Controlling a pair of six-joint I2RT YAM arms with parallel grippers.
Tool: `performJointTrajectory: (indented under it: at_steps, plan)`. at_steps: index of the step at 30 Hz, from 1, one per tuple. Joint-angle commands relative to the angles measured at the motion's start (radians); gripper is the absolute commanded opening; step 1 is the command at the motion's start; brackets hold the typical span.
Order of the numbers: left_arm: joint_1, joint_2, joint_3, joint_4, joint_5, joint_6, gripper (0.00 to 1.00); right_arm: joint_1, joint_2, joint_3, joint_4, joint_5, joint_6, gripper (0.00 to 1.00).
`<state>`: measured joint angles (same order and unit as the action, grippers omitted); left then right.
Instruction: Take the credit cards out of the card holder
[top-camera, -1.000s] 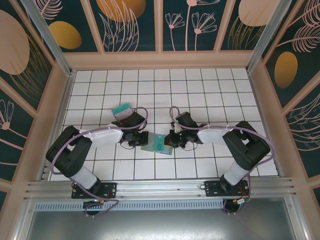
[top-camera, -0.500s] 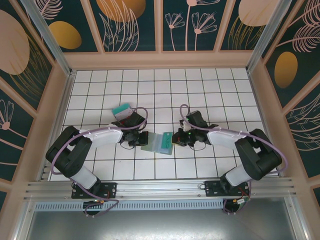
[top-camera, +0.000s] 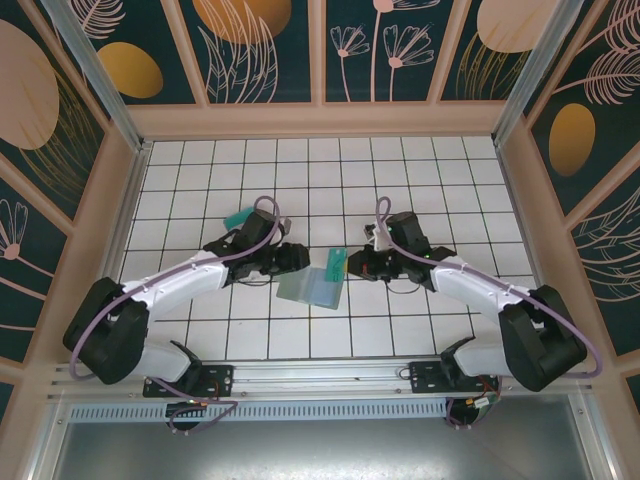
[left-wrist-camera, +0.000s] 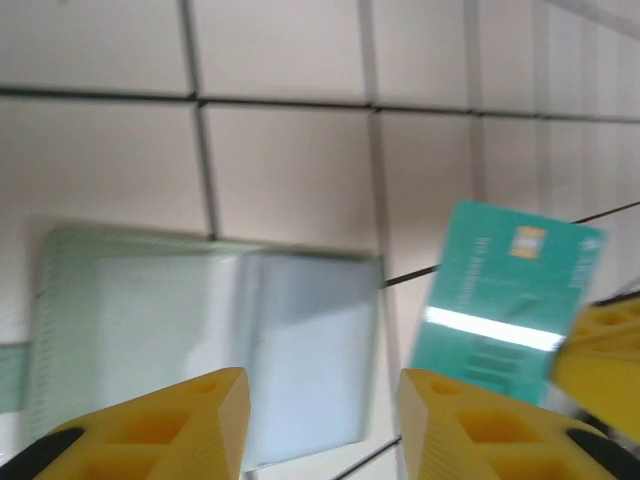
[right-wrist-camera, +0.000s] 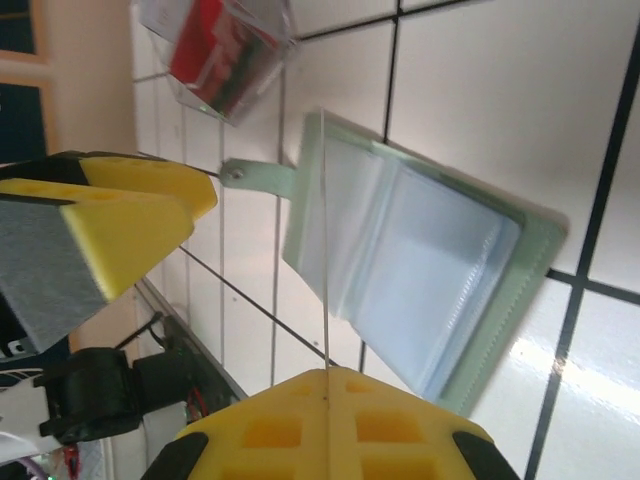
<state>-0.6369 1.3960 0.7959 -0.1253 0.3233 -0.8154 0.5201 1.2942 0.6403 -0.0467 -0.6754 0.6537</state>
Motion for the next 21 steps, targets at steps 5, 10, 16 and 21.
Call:
performJointTrajectory:
  at_steps: [5, 10, 16, 21]
  plan:
    - [0.051, -0.063, -0.032, 0.303, 0.192, -0.192, 0.42, -0.038, -0.071, 0.012, 0.221, -0.152, 0.069, 0.0]
    - [0.056, -0.056, -0.063, 0.428, 0.268, -0.261, 0.39, -0.039, -0.076, -0.002, 0.347, -0.209, 0.131, 0.0]
    - [0.057, -0.052, -0.078, 0.477, 0.31, -0.278, 0.33, -0.04, -0.081, -0.019, 0.405, -0.218, 0.161, 0.0]
    - [0.056, -0.059, -0.076, 0.476, 0.33, -0.269, 0.28, -0.039, -0.079, -0.021, 0.416, -0.216, 0.165, 0.0]
